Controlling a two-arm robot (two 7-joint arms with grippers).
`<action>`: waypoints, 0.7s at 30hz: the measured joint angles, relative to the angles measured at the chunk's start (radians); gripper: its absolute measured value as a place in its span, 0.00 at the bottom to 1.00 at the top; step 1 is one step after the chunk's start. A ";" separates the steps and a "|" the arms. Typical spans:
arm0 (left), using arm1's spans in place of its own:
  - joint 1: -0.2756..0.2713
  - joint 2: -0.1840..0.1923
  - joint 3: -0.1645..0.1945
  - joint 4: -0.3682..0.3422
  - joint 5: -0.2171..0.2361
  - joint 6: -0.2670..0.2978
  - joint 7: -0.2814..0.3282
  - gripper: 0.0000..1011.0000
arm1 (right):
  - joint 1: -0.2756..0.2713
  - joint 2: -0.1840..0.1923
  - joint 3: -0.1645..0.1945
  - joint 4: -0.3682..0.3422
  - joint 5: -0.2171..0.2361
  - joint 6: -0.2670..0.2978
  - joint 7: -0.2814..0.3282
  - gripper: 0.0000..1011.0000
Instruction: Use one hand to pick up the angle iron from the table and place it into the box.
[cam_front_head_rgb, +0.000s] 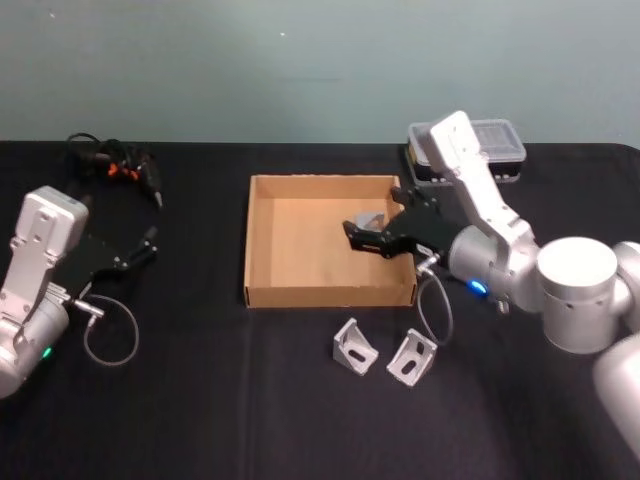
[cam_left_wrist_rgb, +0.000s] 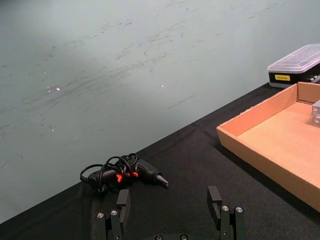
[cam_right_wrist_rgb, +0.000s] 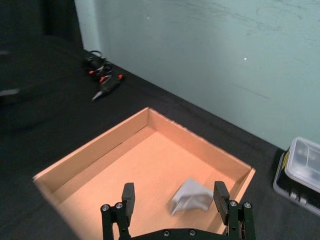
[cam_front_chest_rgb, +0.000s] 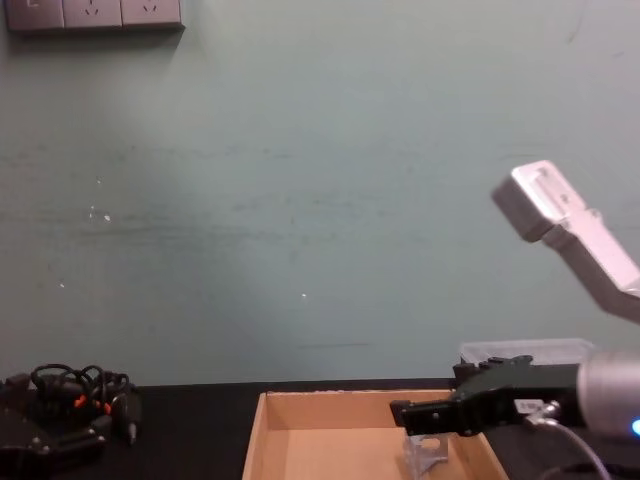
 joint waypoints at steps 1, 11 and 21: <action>0.000 0.000 0.000 0.000 0.000 0.000 0.000 1.00 | -0.008 0.007 0.001 -0.015 0.004 0.005 0.003 0.99; 0.000 0.000 0.000 0.000 0.000 0.000 0.000 1.00 | -0.163 0.151 0.024 -0.265 0.060 0.089 0.051 0.99; 0.000 0.000 0.000 0.000 0.000 0.000 0.000 1.00 | -0.290 0.290 0.051 -0.429 0.113 0.184 0.092 0.99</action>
